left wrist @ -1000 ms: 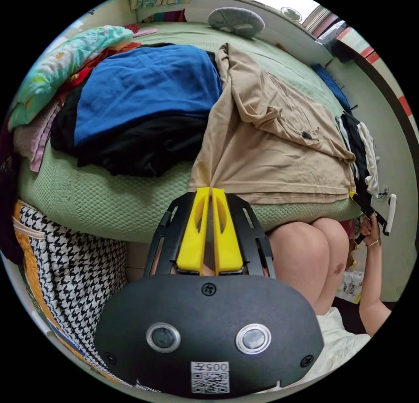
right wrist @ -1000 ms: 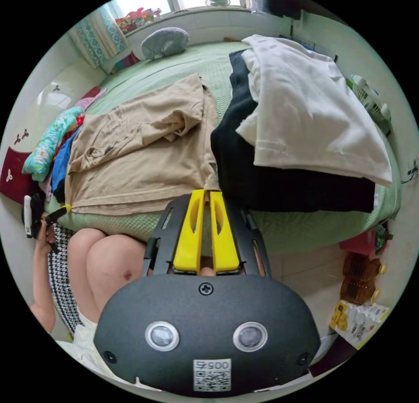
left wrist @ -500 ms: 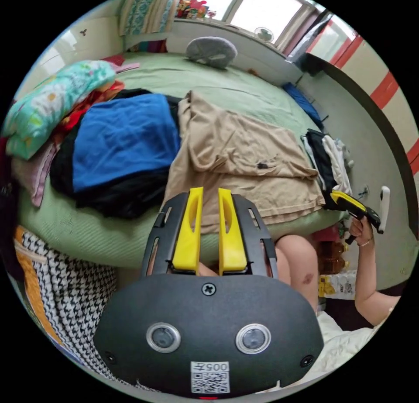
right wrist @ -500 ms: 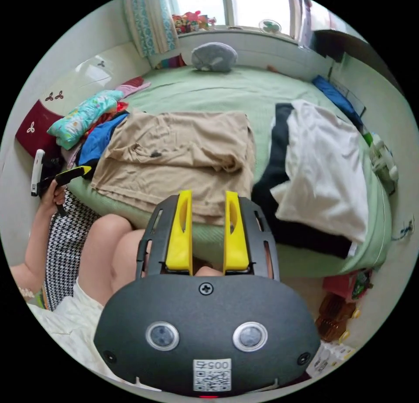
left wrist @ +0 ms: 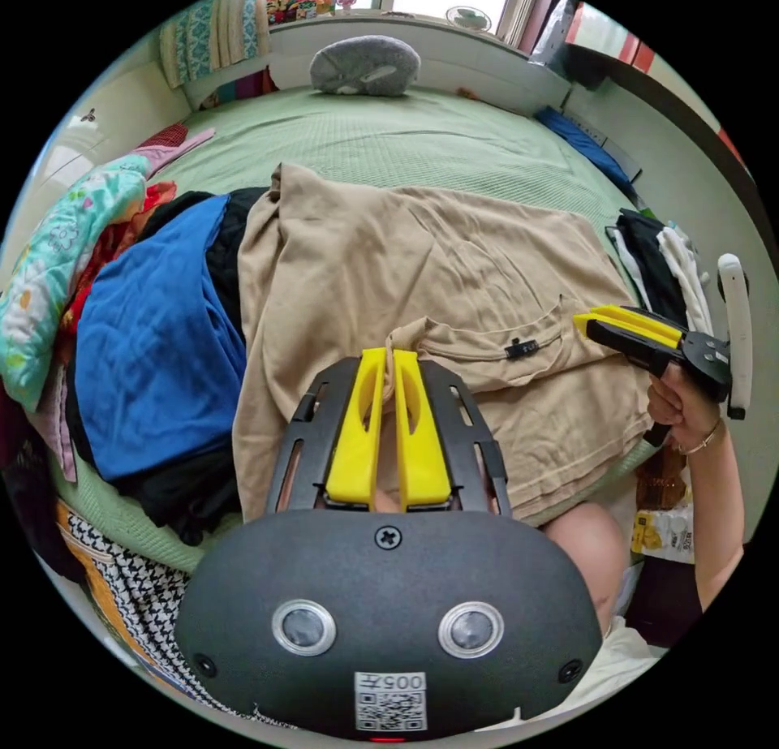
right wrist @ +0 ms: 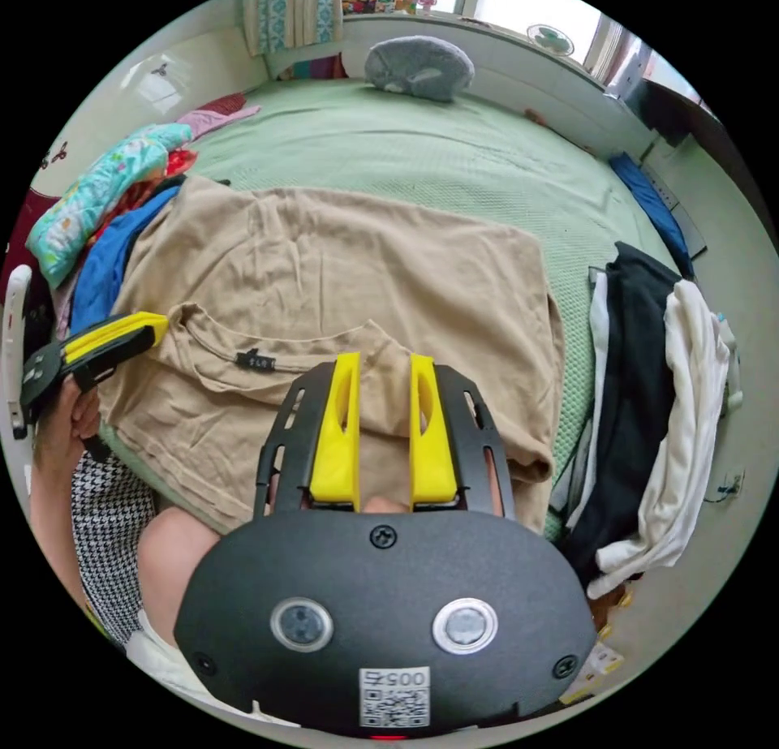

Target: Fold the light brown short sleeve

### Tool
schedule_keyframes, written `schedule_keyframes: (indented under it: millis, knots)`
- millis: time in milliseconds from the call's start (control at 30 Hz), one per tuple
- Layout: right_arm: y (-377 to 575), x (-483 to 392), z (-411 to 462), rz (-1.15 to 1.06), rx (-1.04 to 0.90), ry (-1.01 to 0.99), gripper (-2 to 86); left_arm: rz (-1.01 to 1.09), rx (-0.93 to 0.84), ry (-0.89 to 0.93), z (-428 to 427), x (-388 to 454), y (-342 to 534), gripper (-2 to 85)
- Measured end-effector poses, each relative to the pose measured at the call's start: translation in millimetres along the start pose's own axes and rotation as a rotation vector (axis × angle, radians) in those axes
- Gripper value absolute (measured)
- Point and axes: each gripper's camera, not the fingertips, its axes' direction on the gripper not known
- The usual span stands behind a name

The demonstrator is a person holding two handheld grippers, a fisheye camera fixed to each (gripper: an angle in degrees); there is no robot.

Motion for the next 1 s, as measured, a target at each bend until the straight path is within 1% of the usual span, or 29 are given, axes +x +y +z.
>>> schedule_keyframes:
  millis: [67, 133, 200, 433, 500, 567, 633, 700, 733, 867, 1000]
  knots:
    - [4.6, -4.7, 0.0, -0.004, 0.04, 0.011, 4.4, 0.002, 0.027, 0.014, -0.3, -0.8, 4.7, 2.1]
    - [6.3, -5.5, -4.7, 0.005, 0.034, -0.002, 0.4, -0.012, 0.03, 0.027, -6.2, -2.0, 7.6, 1.4]
    - [9.8, -3.2, -14.6, 0.004, 0.057, -0.026, -1.0, -0.009, 0.055, 0.023, -17.0, -1.2, 10.4, 1.0]
    - [50.8, 9.6, -72.6, 0.028, 0.183, -0.127, -1.5, 0.014, 0.169, 0.052, -70.5, 4.5, 35.2, 0.6]
    - [69.3, 9.6, -79.7, 0.023, 0.206, -0.163, -1.5, 0.023, 0.174, 0.044, -74.5, 6.9, 47.3, 0.5]
    - [87.9, 6.4, -74.7, 0.021, 0.186, -0.167, -1.5, 0.024, 0.141, 0.022, -67.3, 8.6, 60.0, 0.5]
    - [109.1, 0.2, -50.8, 0.018, 0.077, -0.148, -1.5, -0.011, 0.037, -0.015, -43.4, 5.7, 76.5, 0.5]
    - [122.8, 0.4, -37.0, 0.034, 0.014, -0.132, -1.3, -0.044, -0.031, -0.026, -28.9, 1.3, 88.0, 0.4]
    - [131.3, 4.2, -38.0, 0.054, 0.035, -0.148, -1.3, -0.055, -0.044, -0.019, -26.2, -1.8, 94.5, 0.4]
    - [138.3, 21.9, -50.0, 0.104, 0.052, -0.194, -0.9, -0.108, 0.009, 0.018, -38.3, -16.9, 99.2, 1.3]
    - [126.8, 42.2, -66.0, 0.139, 0.088, -0.103, 0.8, -0.171, 0.071, 0.034, -54.9, -37.3, 82.6, 5.5]
